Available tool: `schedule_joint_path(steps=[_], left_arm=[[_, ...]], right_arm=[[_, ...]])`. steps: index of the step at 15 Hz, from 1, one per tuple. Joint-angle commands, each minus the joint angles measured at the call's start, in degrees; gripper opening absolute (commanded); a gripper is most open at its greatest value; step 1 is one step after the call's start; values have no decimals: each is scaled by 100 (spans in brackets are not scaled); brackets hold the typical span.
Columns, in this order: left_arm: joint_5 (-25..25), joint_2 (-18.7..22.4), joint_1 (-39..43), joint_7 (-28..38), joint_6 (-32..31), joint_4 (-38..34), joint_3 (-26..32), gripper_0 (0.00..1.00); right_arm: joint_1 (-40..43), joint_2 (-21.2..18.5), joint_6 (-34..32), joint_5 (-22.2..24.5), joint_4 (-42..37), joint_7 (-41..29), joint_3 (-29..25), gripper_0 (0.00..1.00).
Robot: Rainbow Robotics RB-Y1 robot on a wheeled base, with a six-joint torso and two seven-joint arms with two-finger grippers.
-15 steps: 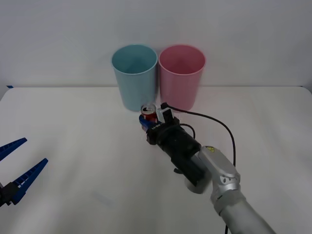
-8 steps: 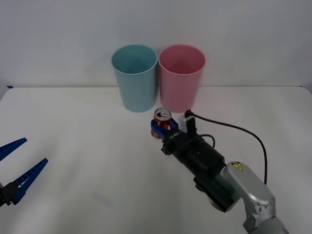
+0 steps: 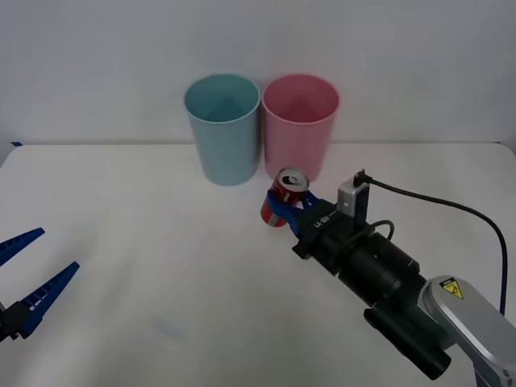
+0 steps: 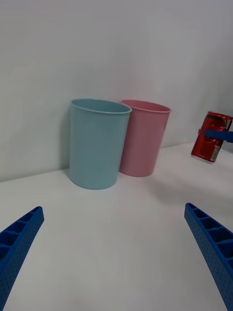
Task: Grasp the object on the table and drop it into the matching bin: aluminum can to the light blue bin, PET bottle to the pink bin.
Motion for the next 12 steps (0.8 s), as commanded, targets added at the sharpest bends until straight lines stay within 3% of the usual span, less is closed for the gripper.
schedule_joint_path(steps=[1,5,12], left_arm=[[0,0,0,0,0,0,0,100],[0,0,0,0,0,0,0,100],[0,0,0,0,0,0,0,100]], right_arm=[[32,-279,-111,11,-363,-481,-102,0],[-126,-350,-348,64,-653,-973,-322,0],[-1111,-341,-366,310,-469,-1131,-348,0]])
